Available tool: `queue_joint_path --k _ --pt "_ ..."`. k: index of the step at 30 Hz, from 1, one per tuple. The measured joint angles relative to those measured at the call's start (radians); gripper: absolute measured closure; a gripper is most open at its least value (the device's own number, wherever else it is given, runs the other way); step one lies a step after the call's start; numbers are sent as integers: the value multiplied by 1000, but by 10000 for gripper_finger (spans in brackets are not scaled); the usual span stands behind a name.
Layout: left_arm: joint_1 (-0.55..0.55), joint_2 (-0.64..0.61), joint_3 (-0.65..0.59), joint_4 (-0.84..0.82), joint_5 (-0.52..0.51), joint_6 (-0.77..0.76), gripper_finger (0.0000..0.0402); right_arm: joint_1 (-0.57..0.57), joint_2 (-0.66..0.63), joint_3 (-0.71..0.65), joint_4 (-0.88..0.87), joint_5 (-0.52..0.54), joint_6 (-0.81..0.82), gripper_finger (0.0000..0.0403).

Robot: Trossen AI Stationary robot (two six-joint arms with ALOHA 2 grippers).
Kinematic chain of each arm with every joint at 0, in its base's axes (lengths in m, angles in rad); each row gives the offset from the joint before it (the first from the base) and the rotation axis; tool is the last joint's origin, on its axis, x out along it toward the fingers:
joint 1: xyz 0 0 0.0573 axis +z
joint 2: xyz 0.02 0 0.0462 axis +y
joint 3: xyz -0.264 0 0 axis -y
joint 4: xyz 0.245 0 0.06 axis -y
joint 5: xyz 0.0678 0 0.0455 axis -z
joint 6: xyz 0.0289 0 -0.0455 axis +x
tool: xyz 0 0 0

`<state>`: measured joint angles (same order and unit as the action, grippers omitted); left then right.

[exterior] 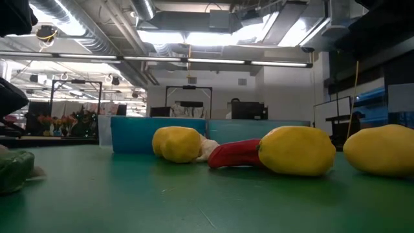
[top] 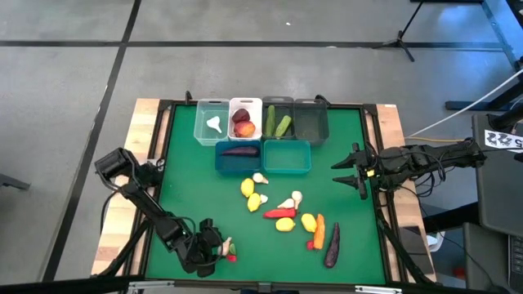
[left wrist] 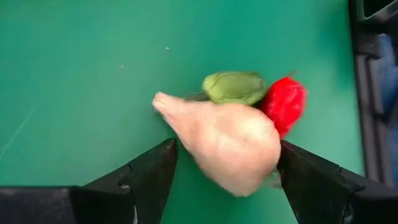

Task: Sort produce into baskets
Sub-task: Put the garlic into the transparent bin

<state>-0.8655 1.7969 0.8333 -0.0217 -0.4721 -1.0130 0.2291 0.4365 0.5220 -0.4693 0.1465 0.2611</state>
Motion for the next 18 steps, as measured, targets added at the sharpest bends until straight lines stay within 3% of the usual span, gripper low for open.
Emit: queue_joint_path --k 13,18 --pt "2 5 2 -8 -5 -41 137 0 0 0 -1 0 4 194" --pt "2 5 2 -20 -8 -55 167 0 0 0 -1 0 4 194"
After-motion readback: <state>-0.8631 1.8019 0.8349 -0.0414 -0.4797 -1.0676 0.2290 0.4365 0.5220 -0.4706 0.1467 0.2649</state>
